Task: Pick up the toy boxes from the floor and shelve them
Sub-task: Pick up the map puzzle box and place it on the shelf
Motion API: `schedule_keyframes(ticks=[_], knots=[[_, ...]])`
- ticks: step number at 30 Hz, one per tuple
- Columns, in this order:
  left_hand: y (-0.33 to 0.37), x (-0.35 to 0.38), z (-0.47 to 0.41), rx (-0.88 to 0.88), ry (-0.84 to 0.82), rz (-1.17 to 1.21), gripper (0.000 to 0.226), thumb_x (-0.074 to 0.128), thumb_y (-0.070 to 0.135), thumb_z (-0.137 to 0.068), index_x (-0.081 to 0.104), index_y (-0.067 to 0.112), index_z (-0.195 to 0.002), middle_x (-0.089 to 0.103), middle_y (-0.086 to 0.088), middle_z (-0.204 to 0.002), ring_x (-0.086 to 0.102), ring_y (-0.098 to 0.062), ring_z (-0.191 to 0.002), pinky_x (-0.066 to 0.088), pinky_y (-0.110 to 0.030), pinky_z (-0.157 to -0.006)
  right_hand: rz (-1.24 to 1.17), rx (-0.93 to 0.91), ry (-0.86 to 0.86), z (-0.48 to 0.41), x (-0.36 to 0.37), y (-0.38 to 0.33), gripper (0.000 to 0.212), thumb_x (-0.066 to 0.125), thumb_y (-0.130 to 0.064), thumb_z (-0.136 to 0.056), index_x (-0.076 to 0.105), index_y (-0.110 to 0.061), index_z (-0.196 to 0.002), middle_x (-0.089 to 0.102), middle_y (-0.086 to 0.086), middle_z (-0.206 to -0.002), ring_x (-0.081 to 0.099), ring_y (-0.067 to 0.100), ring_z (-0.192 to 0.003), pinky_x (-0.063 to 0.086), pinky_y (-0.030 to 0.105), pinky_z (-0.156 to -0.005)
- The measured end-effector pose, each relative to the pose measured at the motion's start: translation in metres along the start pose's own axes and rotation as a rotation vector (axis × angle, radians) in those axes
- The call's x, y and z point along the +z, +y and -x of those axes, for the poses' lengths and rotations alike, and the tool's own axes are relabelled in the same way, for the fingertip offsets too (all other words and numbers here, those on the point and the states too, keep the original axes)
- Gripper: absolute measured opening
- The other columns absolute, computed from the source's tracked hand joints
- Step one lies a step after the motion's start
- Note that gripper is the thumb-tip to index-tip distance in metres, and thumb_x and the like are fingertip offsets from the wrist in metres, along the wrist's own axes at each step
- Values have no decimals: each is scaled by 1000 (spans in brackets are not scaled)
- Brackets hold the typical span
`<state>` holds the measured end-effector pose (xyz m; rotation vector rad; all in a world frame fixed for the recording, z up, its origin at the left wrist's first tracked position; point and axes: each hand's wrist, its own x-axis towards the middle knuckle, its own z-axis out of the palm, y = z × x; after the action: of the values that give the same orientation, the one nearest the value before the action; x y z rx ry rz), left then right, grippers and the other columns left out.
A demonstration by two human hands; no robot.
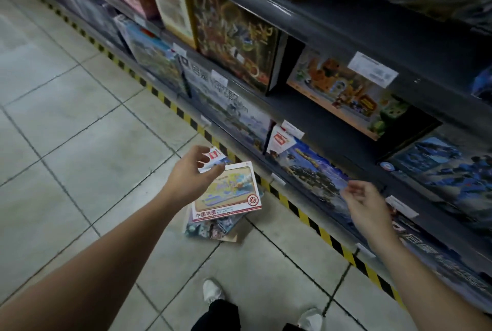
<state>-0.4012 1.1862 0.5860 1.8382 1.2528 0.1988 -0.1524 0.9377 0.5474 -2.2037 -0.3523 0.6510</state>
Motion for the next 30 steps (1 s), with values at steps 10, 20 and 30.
schedule_keyframes(ticks=[10,20,30], knots=[[-68,-83,-4,-110,19,27,53,72,38,-86,52,18,-131,62,0,-115,61,-21,-106,53,-38,-84,24,29,-134,27,97,-45,23,65,-23,-95,57,-18,-115,61,-6,-103,58,4,-92,43,20,-68],[-111,-73,-46,-292,2,74,56,72,41,-85,51,18,-132,61,-4,-120,59,-26,-110,54,-45,-90,98,75,-319,-21,160,-42,23,64,-16,-95,54,-18,-116,62,-3,-104,60,8,-92,46,25,-73],[-177,6,-121,-543,23,-17,60,70,42,-86,48,18,-137,60,-4,-122,59,-23,-107,53,-41,-90,243,134,-465,-138,242,27,26,66,-19,-93,53,-18,-115,62,-6,-99,61,12,-92,51,39,-88]])
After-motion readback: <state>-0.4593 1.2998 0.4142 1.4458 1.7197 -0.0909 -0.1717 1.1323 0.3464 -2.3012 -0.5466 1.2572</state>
